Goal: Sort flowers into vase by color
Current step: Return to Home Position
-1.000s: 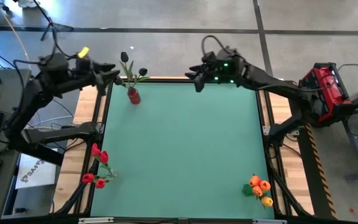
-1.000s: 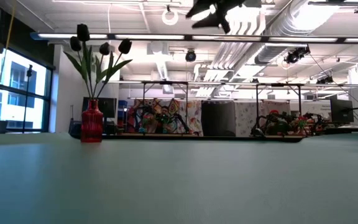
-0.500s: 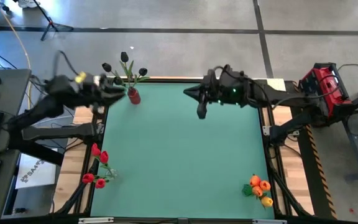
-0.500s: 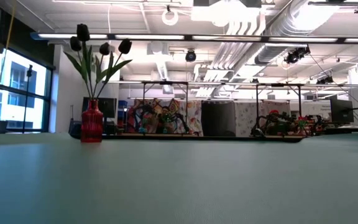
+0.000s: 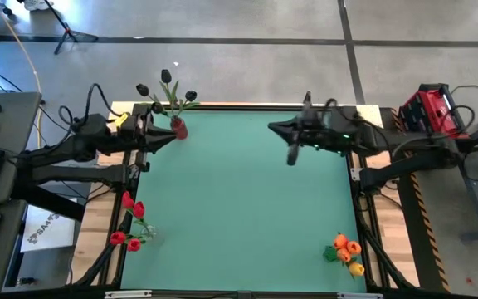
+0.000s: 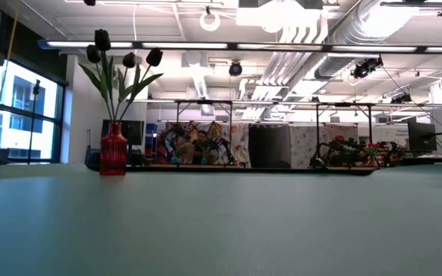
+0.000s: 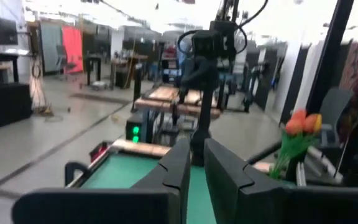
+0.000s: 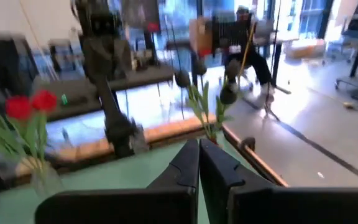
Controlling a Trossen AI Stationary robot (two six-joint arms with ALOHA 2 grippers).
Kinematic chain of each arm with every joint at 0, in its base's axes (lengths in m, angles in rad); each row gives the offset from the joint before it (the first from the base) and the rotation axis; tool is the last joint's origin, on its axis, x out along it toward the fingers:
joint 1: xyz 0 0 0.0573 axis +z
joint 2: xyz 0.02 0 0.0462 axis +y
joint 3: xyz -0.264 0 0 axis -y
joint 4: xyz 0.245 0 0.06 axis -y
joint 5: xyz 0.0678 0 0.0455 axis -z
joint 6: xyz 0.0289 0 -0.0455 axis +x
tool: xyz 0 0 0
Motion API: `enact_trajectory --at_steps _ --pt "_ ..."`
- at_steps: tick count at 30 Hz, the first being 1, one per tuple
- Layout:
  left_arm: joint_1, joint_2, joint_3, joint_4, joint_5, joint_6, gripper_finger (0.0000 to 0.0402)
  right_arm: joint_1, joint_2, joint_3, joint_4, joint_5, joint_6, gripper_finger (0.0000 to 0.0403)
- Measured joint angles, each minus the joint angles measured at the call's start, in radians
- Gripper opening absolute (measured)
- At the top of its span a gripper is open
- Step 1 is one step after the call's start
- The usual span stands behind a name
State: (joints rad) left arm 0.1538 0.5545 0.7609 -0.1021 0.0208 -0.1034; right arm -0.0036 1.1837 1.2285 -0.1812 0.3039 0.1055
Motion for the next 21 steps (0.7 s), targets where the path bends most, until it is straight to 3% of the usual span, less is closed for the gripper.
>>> enact_trajectory --at_steps 4,7,13,16,18,21 --pt "0.0 -0.017 -0.006 -0.046 -0.002 0.02 0.0018 0.0 -0.165 -0.243 0.296 0.057 0.025 0.0" --pt "0.0 -0.025 -0.058 0.021 -0.005 0.026 0.0004 -0.005 -0.288 -0.383 0.434 0.067 0.011 0.0" --pt "0.0 -0.018 -0.208 0.204 -0.029 0.033 0.0001 -0.05 -0.455 -0.553 0.345 0.081 0.025 0.0" --pt "0.001 0.022 -0.235 0.155 -0.066 0.069 0.0001 -0.074 -0.503 -0.603 0.205 0.083 0.1 0.0" --pt "0.001 0.052 -0.244 0.113 -0.061 0.056 0.0001 -0.086 -0.529 -0.628 0.201 0.084 0.2 0.0" --pt "-0.004 0.085 -0.248 0.151 -0.042 0.034 0.0001 -0.08 -0.557 -0.654 0.252 0.069 0.14 0.0"
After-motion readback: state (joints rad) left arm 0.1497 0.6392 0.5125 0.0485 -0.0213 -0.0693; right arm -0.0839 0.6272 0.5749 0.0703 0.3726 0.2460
